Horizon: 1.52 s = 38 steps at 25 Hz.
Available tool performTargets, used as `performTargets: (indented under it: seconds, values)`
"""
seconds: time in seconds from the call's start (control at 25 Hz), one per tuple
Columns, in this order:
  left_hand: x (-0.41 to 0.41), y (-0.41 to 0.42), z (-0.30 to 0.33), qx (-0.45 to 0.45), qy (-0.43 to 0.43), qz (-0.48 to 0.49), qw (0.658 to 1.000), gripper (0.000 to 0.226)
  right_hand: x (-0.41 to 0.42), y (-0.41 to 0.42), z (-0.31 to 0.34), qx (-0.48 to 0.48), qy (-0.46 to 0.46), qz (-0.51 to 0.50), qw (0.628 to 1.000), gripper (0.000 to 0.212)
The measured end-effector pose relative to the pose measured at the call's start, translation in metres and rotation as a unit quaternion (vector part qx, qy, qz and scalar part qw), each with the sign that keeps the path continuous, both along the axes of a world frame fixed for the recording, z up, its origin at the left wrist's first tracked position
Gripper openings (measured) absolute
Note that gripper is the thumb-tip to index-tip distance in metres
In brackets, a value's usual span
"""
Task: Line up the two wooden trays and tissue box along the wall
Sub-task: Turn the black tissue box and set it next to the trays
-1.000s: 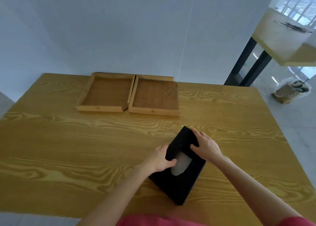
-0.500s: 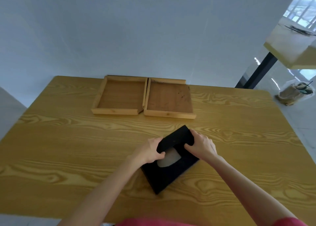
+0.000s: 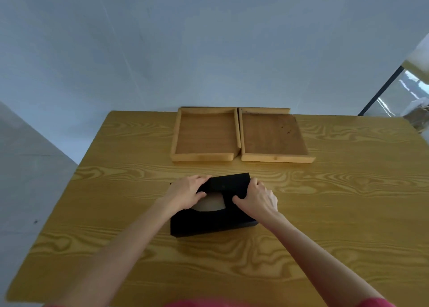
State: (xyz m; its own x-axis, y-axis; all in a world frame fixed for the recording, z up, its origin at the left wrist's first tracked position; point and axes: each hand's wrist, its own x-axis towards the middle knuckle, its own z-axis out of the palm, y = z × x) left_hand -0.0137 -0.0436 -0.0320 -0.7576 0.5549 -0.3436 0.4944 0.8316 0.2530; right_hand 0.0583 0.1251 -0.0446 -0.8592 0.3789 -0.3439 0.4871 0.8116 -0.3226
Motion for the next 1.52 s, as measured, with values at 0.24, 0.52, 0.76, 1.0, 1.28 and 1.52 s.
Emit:
performTargets:
  seconds: [0.24, 0.52, 0.76, 1.0, 1.28, 1.52]
  values:
    - [-0.014, -0.050, -0.011, -0.002, 0.016, -0.014, 1.000, 0.055, -0.013, -0.052, -0.004, 0.002, -0.014, -0.014, 1.000, 0.059]
    - [-0.014, -0.069, -0.028, 0.071, 0.005, 0.053, 0.996, 0.056, -0.011, -0.052, -0.009, -0.116, -0.014, -0.023, 0.993, 0.065]
    - [0.019, -0.100, -0.028, 0.253, -0.074, 0.352, 0.898, 0.064, 0.012, -0.038, -0.009, -0.300, -0.007, -0.138, 0.944, 0.053]
    - [0.046, -0.113, -0.033, 0.337, -0.216, 0.444, 0.802, 0.048, 0.019, -0.055, -0.014, -0.315, 0.024, -0.191, 0.929, 0.040]
    - [0.037, -0.117, -0.034, 0.332, -0.211, 0.449, 0.802, 0.046, 0.010, -0.074, -0.005, -0.287, 0.052, -0.198, 0.936, 0.035]
    - [-0.011, -0.153, -0.022, 0.313, -0.146, 0.474, 0.810, 0.044, -0.034, -0.104, 0.011, -0.304, 0.075, -0.154, 0.937, 0.039]
